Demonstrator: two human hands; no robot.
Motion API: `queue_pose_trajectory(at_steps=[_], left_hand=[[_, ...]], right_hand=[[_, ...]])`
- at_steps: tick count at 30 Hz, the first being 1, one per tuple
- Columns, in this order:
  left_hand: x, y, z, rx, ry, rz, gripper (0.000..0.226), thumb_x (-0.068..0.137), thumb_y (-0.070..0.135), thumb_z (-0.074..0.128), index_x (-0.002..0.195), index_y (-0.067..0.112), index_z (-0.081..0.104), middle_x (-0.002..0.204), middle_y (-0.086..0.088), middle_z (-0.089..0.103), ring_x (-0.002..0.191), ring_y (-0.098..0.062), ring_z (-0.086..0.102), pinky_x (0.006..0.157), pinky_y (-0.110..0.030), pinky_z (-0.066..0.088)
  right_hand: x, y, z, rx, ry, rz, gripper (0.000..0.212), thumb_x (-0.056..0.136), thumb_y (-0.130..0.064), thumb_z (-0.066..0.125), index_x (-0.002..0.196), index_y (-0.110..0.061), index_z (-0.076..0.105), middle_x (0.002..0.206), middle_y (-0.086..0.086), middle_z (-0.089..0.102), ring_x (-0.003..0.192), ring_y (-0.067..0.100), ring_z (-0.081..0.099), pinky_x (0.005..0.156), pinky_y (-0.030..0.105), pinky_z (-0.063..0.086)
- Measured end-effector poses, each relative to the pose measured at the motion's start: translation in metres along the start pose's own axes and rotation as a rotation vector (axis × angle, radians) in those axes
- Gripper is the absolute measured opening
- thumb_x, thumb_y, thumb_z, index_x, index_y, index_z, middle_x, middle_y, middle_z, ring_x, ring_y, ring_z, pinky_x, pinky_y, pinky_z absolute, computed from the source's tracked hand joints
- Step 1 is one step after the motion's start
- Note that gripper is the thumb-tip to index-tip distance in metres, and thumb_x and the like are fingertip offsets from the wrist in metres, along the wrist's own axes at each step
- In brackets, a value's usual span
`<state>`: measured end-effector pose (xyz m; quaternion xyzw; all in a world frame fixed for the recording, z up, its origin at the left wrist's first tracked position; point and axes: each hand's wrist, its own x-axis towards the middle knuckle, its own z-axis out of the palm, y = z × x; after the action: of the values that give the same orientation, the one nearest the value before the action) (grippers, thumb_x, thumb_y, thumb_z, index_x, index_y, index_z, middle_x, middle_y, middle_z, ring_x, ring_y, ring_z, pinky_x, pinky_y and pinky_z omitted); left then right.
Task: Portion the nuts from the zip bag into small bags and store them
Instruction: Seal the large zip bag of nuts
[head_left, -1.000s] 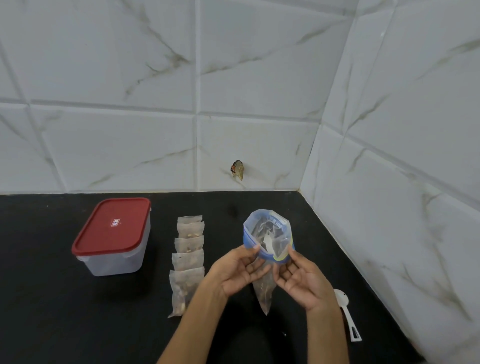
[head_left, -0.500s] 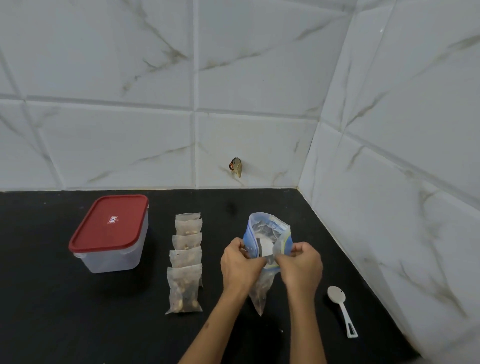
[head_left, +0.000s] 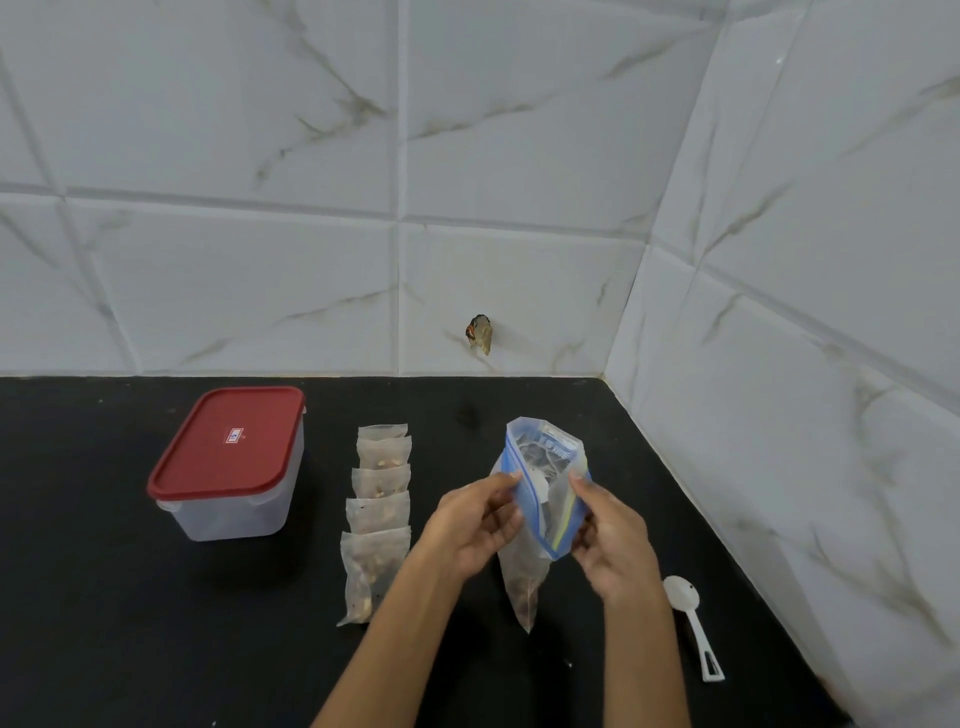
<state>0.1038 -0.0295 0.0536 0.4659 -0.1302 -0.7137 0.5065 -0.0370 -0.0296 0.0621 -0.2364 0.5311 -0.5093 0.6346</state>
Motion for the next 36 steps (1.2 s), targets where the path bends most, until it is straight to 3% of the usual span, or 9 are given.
queue_pose_trajectory(at_steps=[3,7,13,17,20,22,25,31,36], left_hand=[[0.005,0.001,-0.002,0.079,0.071,0.086,0.005,0.080,0.001,0.069,0.082,0.004,0.067,0.077,-0.008,0.066,0.071,-0.015,0.059,0.060,-0.025,0.052],[0.012,0.002,-0.008,0.218,0.197,0.236,0.013,0.080,-0.005,0.062,0.080,0.007,0.066,0.086,-0.011,0.068,0.075,-0.018,0.061,0.066,-0.028,0.052],[0.009,0.008,-0.013,-0.014,0.018,0.097,0.021,0.075,-0.009,0.053,0.091,0.000,0.062,0.088,-0.013,0.062,0.077,-0.022,0.059,0.068,-0.032,0.053],[0.009,0.012,-0.012,-0.019,-0.054,-0.014,0.028,0.082,0.021,0.062,0.101,0.000,0.062,0.084,-0.013,0.065,0.073,-0.023,0.063,0.059,-0.033,0.053],[0.014,0.015,-0.011,0.037,-0.078,-0.005,0.037,0.085,0.035,0.065,0.106,0.004,0.067,0.093,-0.013,0.070,0.083,-0.026,0.066,0.064,-0.036,0.054],[0.014,0.016,-0.011,0.101,-0.042,0.015,0.033,0.082,0.029,0.071,0.104,0.004,0.068,0.089,-0.012,0.071,0.081,-0.025,0.067,0.063,-0.036,0.054],[0.013,0.016,-0.010,0.175,0.034,0.056,0.029,0.077,0.016,0.076,0.100,0.002,0.068,0.087,-0.012,0.071,0.077,-0.024,0.067,0.063,-0.036,0.055],[0.018,0.016,-0.016,0.293,0.110,0.235,0.016,0.077,-0.004,0.066,0.089,0.004,0.071,0.089,-0.016,0.071,0.081,-0.025,0.067,0.077,-0.039,0.056],[0.012,0.013,-0.007,0.423,0.145,0.384,0.026,0.083,-0.007,0.058,0.080,0.016,0.070,0.090,-0.009,0.069,0.083,-0.021,0.065,0.078,-0.037,0.055]], right_hand=[[0.004,0.005,0.000,-0.221,0.218,-0.224,0.017,0.081,-0.003,0.068,0.097,-0.009,0.069,0.080,0.008,0.067,0.071,0.016,0.063,0.064,0.029,0.052],[0.006,0.009,-0.001,-0.574,0.429,-0.452,0.030,0.079,0.007,0.064,0.105,-0.008,0.069,0.082,0.006,0.065,0.074,0.015,0.059,0.069,0.027,0.047],[0.006,0.000,-0.005,0.046,-0.059,-0.030,0.032,0.078,0.017,0.048,0.093,-0.004,0.067,0.088,0.012,0.068,0.087,0.023,0.062,0.079,0.034,0.052],[0.010,0.002,-0.011,0.201,-0.251,0.157,0.048,0.071,0.002,0.054,0.119,0.001,0.060,0.106,0.019,0.062,0.101,0.032,0.057,0.098,0.045,0.043],[0.009,0.001,-0.009,0.182,-0.199,0.148,0.041,0.074,-0.028,0.069,0.109,-0.005,0.070,0.097,0.015,0.058,0.085,0.025,0.055,0.076,0.034,0.045],[0.013,0.002,-0.009,0.191,-0.151,0.133,0.044,0.075,-0.038,0.072,0.107,-0.008,0.071,0.098,0.014,0.058,0.091,0.026,0.052,0.081,0.035,0.044],[0.012,-0.001,-0.012,0.204,-0.097,0.131,0.029,0.079,-0.022,0.069,0.104,-0.007,0.069,0.100,0.016,0.066,0.100,0.027,0.059,0.097,0.041,0.045],[0.010,-0.007,-0.015,0.066,0.036,-0.044,0.018,0.075,0.007,0.065,0.089,-0.004,0.067,0.066,0.005,0.058,0.059,0.010,0.050,0.059,0.023,0.044],[0.009,-0.008,-0.006,-0.293,0.172,-0.355,0.026,0.077,0.015,0.059,0.090,-0.005,0.066,0.080,0.006,0.065,0.069,0.011,0.061,0.055,0.019,0.047]])
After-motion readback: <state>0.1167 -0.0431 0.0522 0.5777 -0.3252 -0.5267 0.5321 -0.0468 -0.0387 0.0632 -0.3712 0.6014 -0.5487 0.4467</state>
